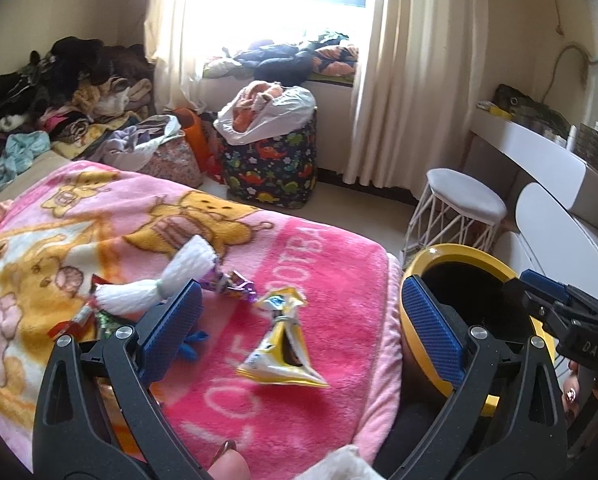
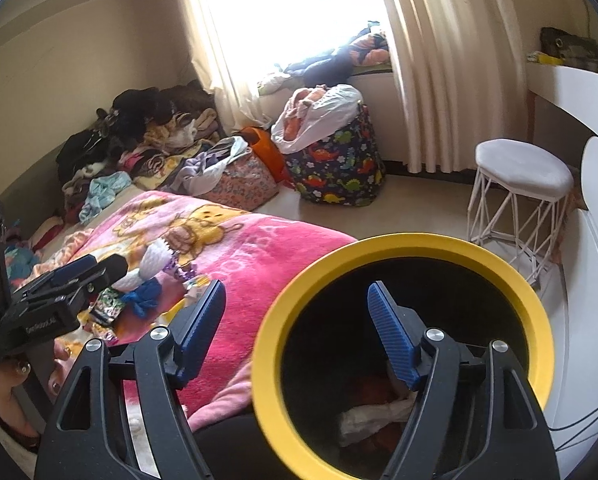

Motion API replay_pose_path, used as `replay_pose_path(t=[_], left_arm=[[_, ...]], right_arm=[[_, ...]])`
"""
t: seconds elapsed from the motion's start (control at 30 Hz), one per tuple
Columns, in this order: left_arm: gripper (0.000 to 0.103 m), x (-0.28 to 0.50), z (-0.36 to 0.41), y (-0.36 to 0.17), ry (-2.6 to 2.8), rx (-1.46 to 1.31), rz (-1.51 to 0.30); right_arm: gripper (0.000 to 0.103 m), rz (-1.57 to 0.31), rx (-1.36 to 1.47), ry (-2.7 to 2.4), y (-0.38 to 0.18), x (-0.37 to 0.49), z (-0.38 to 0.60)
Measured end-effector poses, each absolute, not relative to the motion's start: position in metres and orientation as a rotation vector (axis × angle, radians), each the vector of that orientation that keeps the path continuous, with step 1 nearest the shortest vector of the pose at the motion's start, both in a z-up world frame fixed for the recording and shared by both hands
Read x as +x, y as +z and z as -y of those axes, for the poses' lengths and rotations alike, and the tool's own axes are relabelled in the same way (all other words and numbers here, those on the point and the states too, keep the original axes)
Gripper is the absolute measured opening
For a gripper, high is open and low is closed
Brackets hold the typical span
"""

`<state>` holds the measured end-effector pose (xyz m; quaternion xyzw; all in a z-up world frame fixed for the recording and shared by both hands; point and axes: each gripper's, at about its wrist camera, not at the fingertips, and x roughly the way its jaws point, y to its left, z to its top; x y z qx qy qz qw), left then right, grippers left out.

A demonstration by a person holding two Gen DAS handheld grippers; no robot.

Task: Collect trash
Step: 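Move both tools back over the remaining trash on the blanket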

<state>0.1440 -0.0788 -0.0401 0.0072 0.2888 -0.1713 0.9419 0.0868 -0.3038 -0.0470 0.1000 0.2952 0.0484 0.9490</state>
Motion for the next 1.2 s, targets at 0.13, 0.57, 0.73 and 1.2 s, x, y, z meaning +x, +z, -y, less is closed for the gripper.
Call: replay_pose_path(t=[0.13,0.57,0.73,1.2], left_arm=[[0.092,0.145,0.066,-0.038,-0.322,-0.001,-0.582],[0.092,0.15,0.027,-0.038,-0.255,-0.056,-0.574],[0.092,0.153,0.009,-0.039,-0.229,-0.072,-0.579],[0.092,0.16,-0.042,-0.052,-0.145,-0.117,-0.611]], right_arm=[[0.071,-0.607,0.189,0.124,-0.046,0.091,0.291],[0.072,-0.632,0.126,0.211,-0.045,0.103,0.247],[0.072,-0.647,0.099,0.251,-0.046,0.109,0.226],[0.075,-0.721,0.045,0.328,-0.06,0.125,0.177]])
